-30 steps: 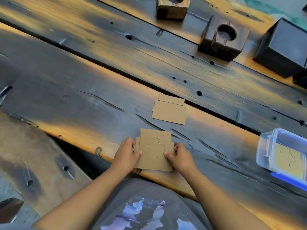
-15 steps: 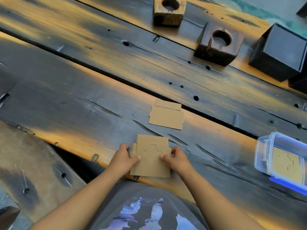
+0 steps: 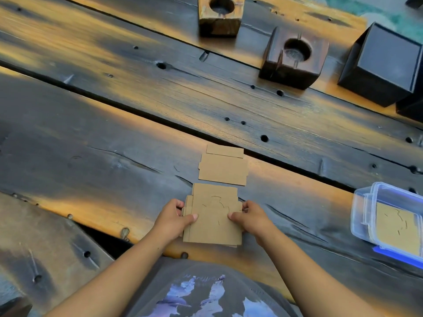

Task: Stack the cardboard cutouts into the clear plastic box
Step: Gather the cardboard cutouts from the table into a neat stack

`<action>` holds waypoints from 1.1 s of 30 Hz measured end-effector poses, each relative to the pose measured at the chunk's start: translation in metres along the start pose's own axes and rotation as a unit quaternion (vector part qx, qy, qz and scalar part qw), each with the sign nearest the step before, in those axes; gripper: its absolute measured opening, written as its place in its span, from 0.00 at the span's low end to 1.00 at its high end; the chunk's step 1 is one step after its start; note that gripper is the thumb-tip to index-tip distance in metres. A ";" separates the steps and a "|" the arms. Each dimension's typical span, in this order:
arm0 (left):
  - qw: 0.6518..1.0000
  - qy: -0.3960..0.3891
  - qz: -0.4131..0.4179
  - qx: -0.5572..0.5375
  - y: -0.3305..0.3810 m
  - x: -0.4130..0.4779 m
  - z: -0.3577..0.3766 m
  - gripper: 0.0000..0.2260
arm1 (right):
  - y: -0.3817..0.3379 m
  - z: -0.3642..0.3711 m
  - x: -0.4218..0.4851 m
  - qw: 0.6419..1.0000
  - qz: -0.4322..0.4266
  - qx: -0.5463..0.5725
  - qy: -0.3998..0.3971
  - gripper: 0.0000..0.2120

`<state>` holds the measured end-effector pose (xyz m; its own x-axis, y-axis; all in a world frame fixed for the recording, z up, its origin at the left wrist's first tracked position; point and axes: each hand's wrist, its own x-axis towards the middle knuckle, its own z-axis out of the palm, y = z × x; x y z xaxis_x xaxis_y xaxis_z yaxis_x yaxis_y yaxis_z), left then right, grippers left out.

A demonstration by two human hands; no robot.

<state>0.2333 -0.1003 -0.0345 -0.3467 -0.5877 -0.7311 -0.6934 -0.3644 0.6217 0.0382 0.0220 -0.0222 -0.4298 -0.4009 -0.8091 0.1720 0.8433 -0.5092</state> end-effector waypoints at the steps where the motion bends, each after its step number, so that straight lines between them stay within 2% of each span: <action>1: 1.000 -0.001 0.002 -0.001 0.006 0.003 0.000 0.12 | -0.003 -0.005 0.003 1.000 -0.006 0.002 0.001 0.13; 8: 1.000 0.000 0.025 0.009 0.056 0.035 0.004 0.10 | -0.041 -0.041 0.027 0.999 -0.030 0.031 0.012 0.13; 13: 0.998 0.023 0.055 0.029 0.091 0.061 0.005 0.13 | -0.069 -0.056 0.047 0.997 -0.050 0.041 0.037 0.14; 21: 0.998 0.028 0.058 0.017 0.117 0.101 0.006 0.13 | -0.099 -0.068 0.078 0.995 -0.052 0.061 0.061 0.11; 25: 0.998 0.020 0.044 0.037 0.115 0.112 0.012 0.14 | -0.093 -0.064 0.091 0.996 -0.043 0.002 0.077 0.11; 28: 0.998 0.011 0.036 0.052 0.110 0.114 0.011 0.20 | -0.087 -0.060 0.094 0.995 -0.041 -0.048 0.082 0.11; 33: 0.996 -0.001 0.040 0.073 0.107 0.116 0.009 0.22 | -0.083 -0.062 0.096 0.993 -0.049 -0.061 0.083 0.11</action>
<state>0.1131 -0.2010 -0.0553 -0.4065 -0.6085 -0.6815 -0.7481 -0.2065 0.6307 -0.0721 -0.0642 -0.0393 -0.5816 -0.4275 -0.6921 0.0175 0.8440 -0.5360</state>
